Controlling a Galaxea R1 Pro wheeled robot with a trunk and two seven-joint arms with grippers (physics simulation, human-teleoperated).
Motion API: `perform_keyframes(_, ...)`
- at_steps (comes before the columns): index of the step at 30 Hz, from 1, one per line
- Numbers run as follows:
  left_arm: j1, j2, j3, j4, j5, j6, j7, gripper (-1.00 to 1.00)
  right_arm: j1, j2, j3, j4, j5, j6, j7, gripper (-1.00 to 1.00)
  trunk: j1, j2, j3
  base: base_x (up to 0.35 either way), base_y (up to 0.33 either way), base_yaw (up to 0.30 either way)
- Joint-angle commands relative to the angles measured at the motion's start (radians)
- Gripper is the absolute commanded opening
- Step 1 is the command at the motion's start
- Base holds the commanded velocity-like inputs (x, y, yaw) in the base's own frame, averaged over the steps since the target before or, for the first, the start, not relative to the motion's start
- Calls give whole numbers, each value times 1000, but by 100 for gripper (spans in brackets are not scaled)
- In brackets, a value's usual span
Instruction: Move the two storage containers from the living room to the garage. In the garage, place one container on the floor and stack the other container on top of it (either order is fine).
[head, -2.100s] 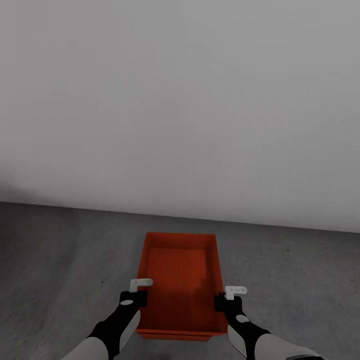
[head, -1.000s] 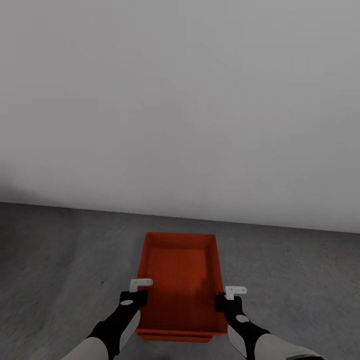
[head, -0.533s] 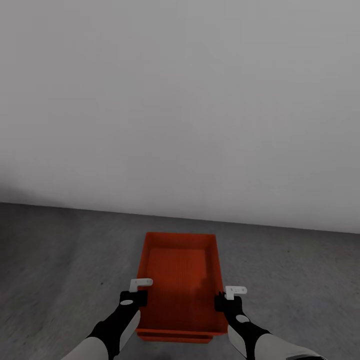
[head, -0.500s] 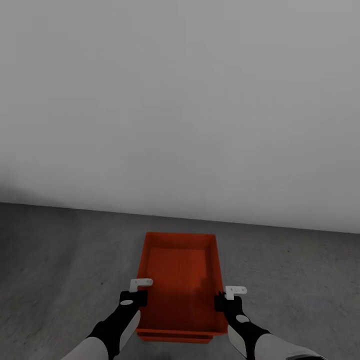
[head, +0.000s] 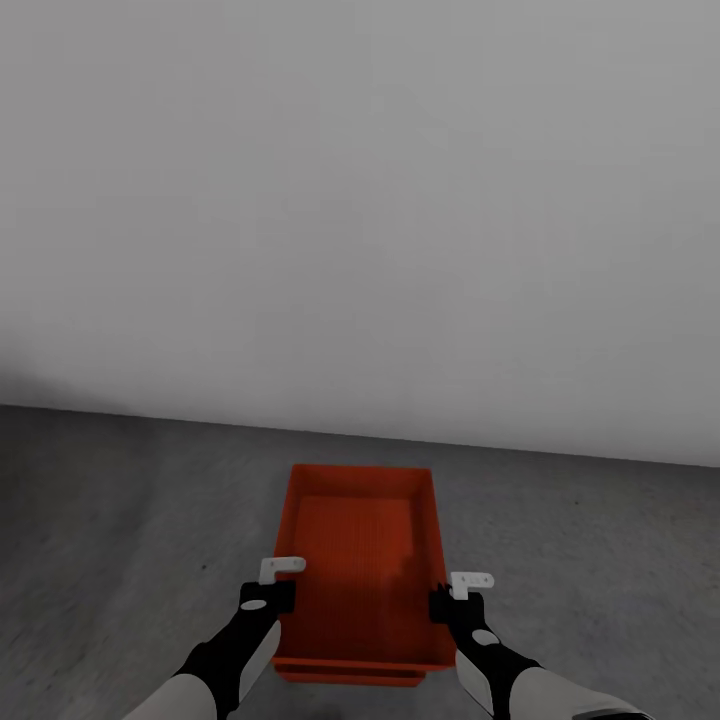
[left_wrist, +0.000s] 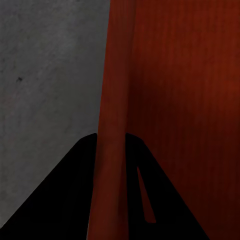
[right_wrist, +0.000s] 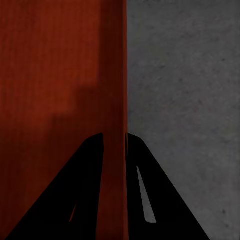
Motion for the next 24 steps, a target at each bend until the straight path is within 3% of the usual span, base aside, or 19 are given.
perform_keyframes(1, 0, 2, 33, 0, 21, 6, 11, -100, -1, -11, -41, -2, -6, -40, 4, -100, 4, -7, -4, 0, 0, 0)
perform_keyframes(24, 0, 4, 34, 2, 21, 6, 11, -100, -1, -11, -41, -2, -6, -40, 4, -100, 92, -168, -76, 0, 0, 0)
